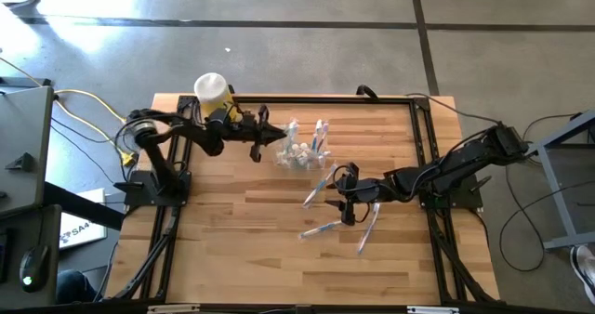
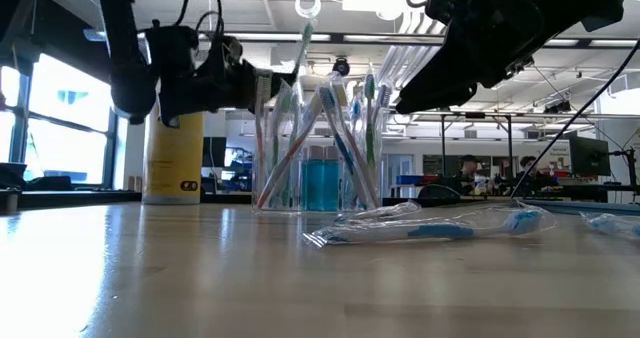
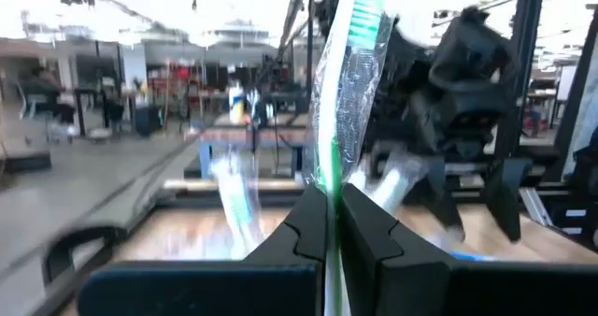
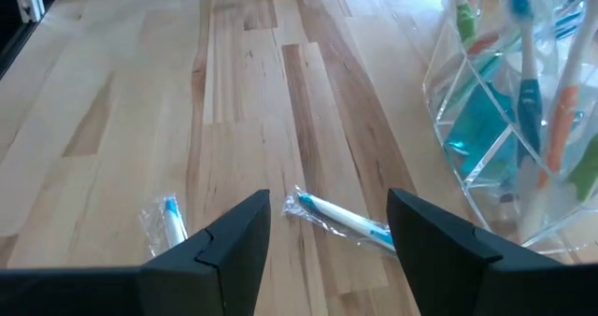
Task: Pick & Place toothbrushing station
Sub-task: Put the green toothbrush into the transparent organizer
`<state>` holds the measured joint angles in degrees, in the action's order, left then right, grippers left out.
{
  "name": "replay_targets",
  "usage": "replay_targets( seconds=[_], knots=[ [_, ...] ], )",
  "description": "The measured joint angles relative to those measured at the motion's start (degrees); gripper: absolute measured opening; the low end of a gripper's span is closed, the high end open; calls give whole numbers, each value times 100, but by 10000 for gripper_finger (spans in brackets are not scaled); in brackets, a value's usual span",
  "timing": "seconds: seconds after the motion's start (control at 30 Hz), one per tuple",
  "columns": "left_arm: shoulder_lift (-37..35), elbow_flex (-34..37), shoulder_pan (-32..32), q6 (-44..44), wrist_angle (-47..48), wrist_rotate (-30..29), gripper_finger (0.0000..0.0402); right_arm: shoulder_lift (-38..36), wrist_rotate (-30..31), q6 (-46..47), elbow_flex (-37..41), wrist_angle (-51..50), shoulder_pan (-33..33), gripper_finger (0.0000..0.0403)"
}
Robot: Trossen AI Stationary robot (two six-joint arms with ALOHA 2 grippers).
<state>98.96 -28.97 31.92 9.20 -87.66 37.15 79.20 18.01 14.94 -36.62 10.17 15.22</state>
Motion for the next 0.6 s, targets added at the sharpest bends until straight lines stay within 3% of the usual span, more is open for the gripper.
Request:
replay_targets(
  seconds=[0.23, 0.6],
  knots=[
    [612, -31, 0, 182, -194, -54, 2, 0, 2, 0, 0, -2, 0, 207],
    [621, 310, 149, 170, -203, -109, 2, 0, -20, -16, 0, -24, 0, 207]
  ],
)
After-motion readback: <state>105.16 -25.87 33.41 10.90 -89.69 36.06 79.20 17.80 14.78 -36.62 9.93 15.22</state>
